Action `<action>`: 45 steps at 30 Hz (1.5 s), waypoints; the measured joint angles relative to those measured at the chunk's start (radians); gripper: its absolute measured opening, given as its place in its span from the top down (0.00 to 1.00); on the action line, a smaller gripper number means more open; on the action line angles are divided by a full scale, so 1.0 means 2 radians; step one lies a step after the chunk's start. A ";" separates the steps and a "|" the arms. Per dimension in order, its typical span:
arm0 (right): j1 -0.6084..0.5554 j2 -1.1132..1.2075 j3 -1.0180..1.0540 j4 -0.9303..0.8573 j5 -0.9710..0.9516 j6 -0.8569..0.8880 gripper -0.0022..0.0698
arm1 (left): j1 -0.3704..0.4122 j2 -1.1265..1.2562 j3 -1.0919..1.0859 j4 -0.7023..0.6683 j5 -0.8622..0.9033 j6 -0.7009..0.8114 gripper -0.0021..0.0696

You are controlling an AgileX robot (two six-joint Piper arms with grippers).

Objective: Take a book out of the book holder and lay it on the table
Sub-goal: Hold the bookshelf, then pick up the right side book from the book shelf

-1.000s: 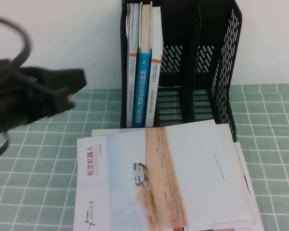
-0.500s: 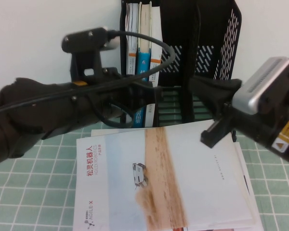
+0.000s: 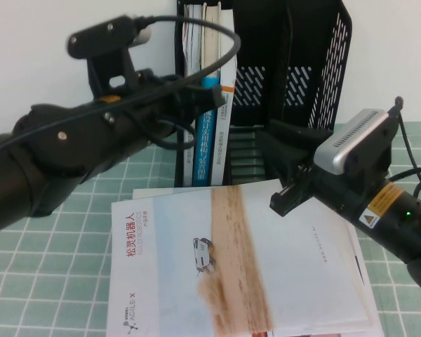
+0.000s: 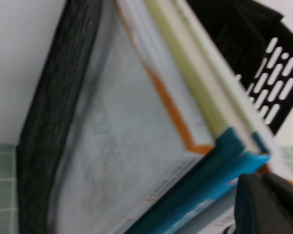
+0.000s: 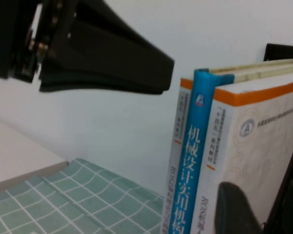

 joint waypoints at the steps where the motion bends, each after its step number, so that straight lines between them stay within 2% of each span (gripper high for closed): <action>1: 0.000 0.006 -0.003 0.000 -0.001 0.000 0.64 | 0.000 0.003 -0.006 0.000 0.007 0.002 0.97; 3: 0.001 0.019 -0.014 0.001 -0.003 -0.001 0.56 | 0.000 0.012 -0.024 0.000 0.033 0.004 0.97; 6: 0.006 0.045 -0.037 0.012 -0.003 -0.001 0.50 | 0.000 0.028 -0.047 -0.004 0.067 0.003 0.97; 11: 0.009 0.082 -0.077 0.014 -0.003 0.014 0.45 | 0.000 0.049 -0.060 -0.048 0.085 -0.019 0.97; 17: 0.009 0.110 -0.116 0.015 -0.003 0.028 0.43 | 0.011 0.051 -0.063 -0.059 0.100 -0.023 0.97; 35: 0.011 0.161 -0.148 0.043 -0.006 0.036 0.43 | 0.020 0.051 -0.063 -0.061 0.119 0.032 0.97; 38: 0.014 0.165 -0.148 0.058 -0.016 0.021 0.48 | 0.020 0.051 -0.063 -0.061 0.120 0.032 0.97; 41: 0.017 0.166 -0.148 0.076 -0.019 0.017 0.58 | 0.021 0.051 -0.063 -0.061 0.126 0.033 0.97; 45: 0.018 0.167 -0.148 0.090 -0.019 0.040 0.61 | 0.021 0.051 -0.063 -0.042 0.151 0.037 0.97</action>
